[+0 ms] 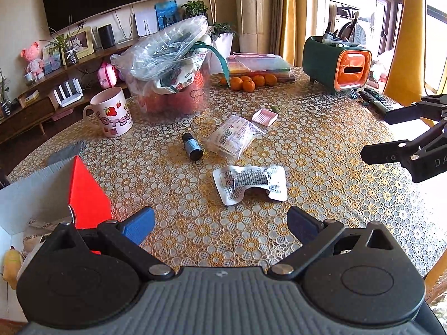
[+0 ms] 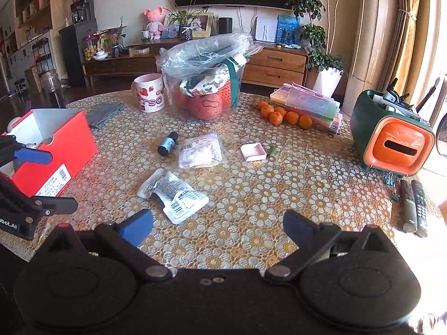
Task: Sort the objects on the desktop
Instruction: 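Withdraw both open tools from the red box back over the table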
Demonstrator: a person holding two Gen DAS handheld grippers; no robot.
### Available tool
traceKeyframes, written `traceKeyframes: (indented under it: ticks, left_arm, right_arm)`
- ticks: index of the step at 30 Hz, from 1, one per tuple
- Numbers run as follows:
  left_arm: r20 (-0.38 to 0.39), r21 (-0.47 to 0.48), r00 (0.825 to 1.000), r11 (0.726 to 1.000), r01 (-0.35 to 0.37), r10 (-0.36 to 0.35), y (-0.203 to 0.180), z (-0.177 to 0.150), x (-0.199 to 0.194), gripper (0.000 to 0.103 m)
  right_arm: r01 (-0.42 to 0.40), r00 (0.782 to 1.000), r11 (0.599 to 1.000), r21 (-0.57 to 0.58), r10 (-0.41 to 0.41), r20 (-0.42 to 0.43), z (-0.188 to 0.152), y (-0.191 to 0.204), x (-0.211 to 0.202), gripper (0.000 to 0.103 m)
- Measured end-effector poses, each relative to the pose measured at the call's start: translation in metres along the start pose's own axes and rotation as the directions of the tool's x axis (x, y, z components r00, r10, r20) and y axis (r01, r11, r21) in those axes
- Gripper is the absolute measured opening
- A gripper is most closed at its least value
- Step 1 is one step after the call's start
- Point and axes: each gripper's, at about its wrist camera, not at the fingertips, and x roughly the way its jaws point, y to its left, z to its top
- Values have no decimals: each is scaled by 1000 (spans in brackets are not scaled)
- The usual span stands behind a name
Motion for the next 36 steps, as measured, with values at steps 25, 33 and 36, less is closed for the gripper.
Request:
traceKeyframes:
  ticks: [25, 33, 36]
  left_arm:
    - [-200, -149, 973, 977, -149, 118, 70, 84, 154, 101]
    - [-238, -157, 963, 973, -167, 127, 77, 83, 181, 101]
    - [-244, -143, 962, 976, -164, 126, 76, 83, 189, 101]
  right_arm:
    - [56, 998, 998, 6, -56, -27, 49, -54, 152, 90]
    - [33, 998, 999, -24, -34, -43, 54, -57, 180, 81]
    - [35, 998, 999, -31, -36, -55, 55, -56, 191, 81]
